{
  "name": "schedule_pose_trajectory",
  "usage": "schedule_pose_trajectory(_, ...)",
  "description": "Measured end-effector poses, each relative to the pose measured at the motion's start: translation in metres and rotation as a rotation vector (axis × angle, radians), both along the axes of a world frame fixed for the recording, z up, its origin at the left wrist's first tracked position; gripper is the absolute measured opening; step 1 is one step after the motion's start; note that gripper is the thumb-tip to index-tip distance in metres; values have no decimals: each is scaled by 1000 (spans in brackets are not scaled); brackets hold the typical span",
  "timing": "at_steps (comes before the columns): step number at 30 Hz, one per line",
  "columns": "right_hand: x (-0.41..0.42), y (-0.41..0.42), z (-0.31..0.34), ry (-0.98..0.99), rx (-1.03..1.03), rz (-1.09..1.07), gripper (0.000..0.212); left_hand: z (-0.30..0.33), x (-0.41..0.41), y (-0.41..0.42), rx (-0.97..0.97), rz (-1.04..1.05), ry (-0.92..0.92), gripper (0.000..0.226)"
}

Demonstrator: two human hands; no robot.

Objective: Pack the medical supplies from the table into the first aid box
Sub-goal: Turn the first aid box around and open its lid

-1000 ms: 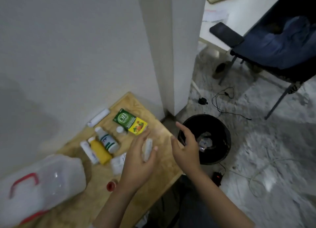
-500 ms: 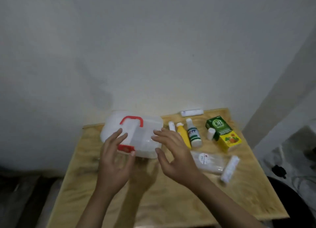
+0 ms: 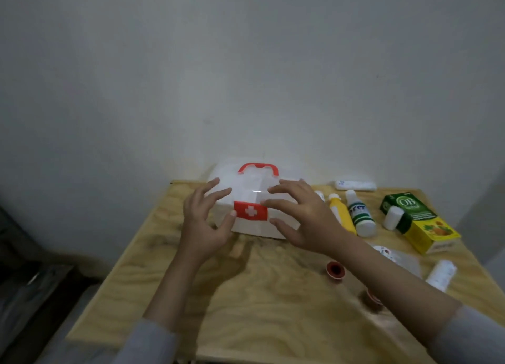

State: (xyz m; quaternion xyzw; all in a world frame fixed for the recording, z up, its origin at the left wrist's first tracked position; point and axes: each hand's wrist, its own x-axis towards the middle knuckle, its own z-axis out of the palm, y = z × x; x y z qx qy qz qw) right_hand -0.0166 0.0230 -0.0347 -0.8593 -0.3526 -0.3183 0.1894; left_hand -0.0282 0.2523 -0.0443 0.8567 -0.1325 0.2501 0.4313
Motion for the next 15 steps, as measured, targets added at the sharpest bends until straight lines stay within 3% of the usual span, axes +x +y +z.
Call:
schedule_pose_trajectory(5,0,4,-6,-119,-119,-97,32,2,-7,-2,8,18,-20,40)
schedule_pose_trajectory(11,-2,11,-13,-179,-73,-121,21,-3,-13,-5,-11,29,-15,44)
schedule_pose_trajectory(15,-5,6,-13,-178,-73,-74,27,-2,-14,-5,-23,28,-28,43)
